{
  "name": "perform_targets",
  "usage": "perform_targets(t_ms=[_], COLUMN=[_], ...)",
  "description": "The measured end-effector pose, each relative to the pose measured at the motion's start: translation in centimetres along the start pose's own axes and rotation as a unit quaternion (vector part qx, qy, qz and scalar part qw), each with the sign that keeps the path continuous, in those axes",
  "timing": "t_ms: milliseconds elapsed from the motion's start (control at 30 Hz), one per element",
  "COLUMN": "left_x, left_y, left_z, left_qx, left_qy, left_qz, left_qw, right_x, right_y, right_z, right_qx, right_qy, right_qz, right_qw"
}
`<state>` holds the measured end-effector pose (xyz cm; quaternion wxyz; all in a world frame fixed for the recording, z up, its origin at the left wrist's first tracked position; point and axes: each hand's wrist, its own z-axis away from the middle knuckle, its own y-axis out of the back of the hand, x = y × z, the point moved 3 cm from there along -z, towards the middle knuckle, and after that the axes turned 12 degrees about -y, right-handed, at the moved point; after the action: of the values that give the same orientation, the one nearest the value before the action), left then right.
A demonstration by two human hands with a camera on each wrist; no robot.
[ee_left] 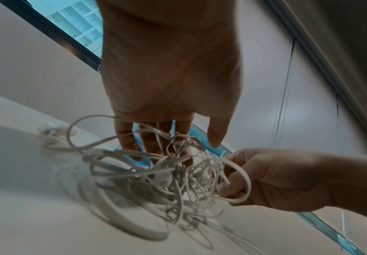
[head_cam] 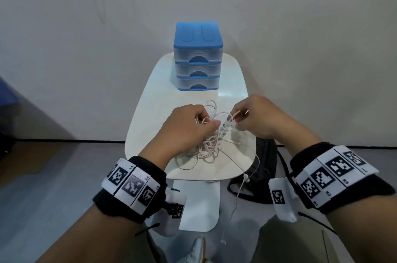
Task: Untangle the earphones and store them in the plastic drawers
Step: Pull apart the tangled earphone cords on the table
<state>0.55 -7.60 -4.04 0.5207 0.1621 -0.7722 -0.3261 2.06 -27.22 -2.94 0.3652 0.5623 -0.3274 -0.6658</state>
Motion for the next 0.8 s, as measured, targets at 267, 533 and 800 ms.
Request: perform_targets(t_ms=[267, 533, 800], left_x=[1.0, 1.1, 1.2], left_y=[0.1, 0.2, 0.2], left_z=[-0.2, -0.1, -0.2], left_qx=[-0.049, -0.061, -0.046], left_qy=[-0.013, -0.006, 0.000], left_qz=[-0.022, -0.026, -0.020], left_qw=[0.998, 0.998, 0.999], right_x=[-0.3, -0.5, -1.4], right_y=[0.3, 0.6, -0.5], right_z=[0.3, 0.7, 1.3], right_qx=[0.009, 0.064, 0.081], right_qy=[0.059, -0.041, -0.023], right_qz=[-0.003, -0.056, -0.082], right_qw=[0.998, 0.996, 0.993])
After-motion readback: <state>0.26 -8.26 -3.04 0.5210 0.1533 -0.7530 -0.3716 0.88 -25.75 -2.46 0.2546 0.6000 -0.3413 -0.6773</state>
